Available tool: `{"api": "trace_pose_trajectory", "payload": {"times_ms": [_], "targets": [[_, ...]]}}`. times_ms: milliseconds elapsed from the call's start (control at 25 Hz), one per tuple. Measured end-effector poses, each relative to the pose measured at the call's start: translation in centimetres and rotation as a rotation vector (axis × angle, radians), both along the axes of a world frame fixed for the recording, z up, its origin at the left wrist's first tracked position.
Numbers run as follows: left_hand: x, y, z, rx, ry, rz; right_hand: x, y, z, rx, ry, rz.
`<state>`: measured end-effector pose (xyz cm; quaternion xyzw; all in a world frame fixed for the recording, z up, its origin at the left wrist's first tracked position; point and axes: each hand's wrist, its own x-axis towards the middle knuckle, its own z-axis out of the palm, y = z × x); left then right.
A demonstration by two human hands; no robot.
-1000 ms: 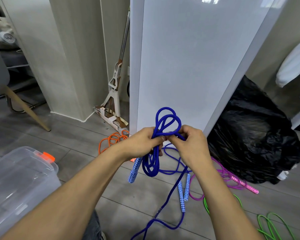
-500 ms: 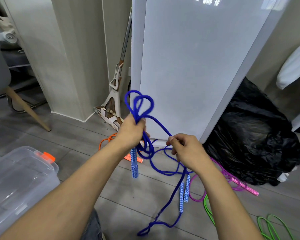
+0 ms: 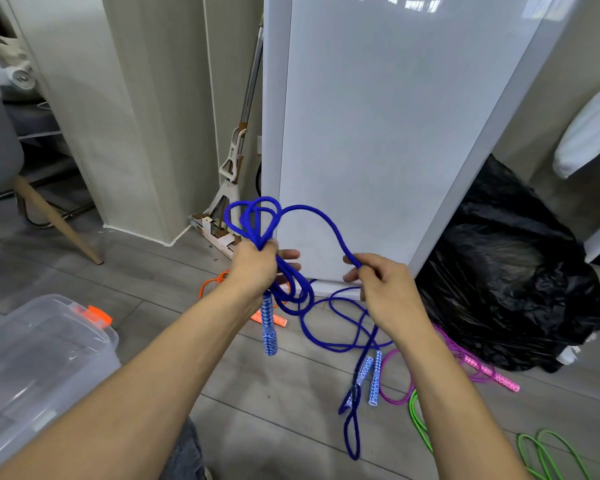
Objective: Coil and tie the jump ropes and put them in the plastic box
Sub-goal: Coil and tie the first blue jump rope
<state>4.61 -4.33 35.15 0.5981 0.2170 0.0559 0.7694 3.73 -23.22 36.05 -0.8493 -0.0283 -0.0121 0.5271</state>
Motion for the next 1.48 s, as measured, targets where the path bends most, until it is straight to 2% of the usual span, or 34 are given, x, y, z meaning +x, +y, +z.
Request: {"api": "trace_pose_trajectory", "payload": {"times_ms": [160, 240, 360, 480, 680, 840, 1080, 1240, 1400, 1480], "targets": [[-1.5, -2.4, 0.6, -0.038, -0.006, -0.121, -0.9, 1.7, 0.3, 0.17, -0.07, -0.049], [-1.8, -2.9, 0.7, -0.011, -0.008, -0.144, -1.4, 2.3, 0.3, 0.161, -0.11, -0.055], [-1.9, -3.1, 0.5, 0.131, 0.002, -0.198, -1.9, 2.9, 0.3, 0.161, -0.17, -0.082], [-2.1, -3.3, 0.4, 0.135, -0.039, -0.275, -2.0, 3.2, 0.0, 0.109, -0.184, -0.078], [-2.2, -3.1, 0.4, 0.124, -0.044, -0.246, -1.5, 3.3, -0.5, 0.015, -0.15, -0.007], [-2.0, -2.9, 0.3, 0.149, -0.044, -0.253, -1.6, 3.1, -0.8, -0.081, -0.204, 0.006], [-1.9, -3.2, 0.1, 0.233, -0.025, -0.289, -1.6, 3.3, -0.8, 0.036, -0.119, -0.039], [-1.4, -2.9, 0.3, 0.213, -0.081, -0.226, -1.5, 3.5, -1.1, 0.021, -0.068, 0.005], [-0.2, -1.9, 0.2, -0.011, -0.14, -0.072, -1.3, 3.5, -0.9, 0.005, -0.035, 0.051], [0.4, -1.3, 0.2, -0.034, -0.154, 0.027, -1.3, 3.2, -0.7, -0.017, 0.025, 0.122]]}}
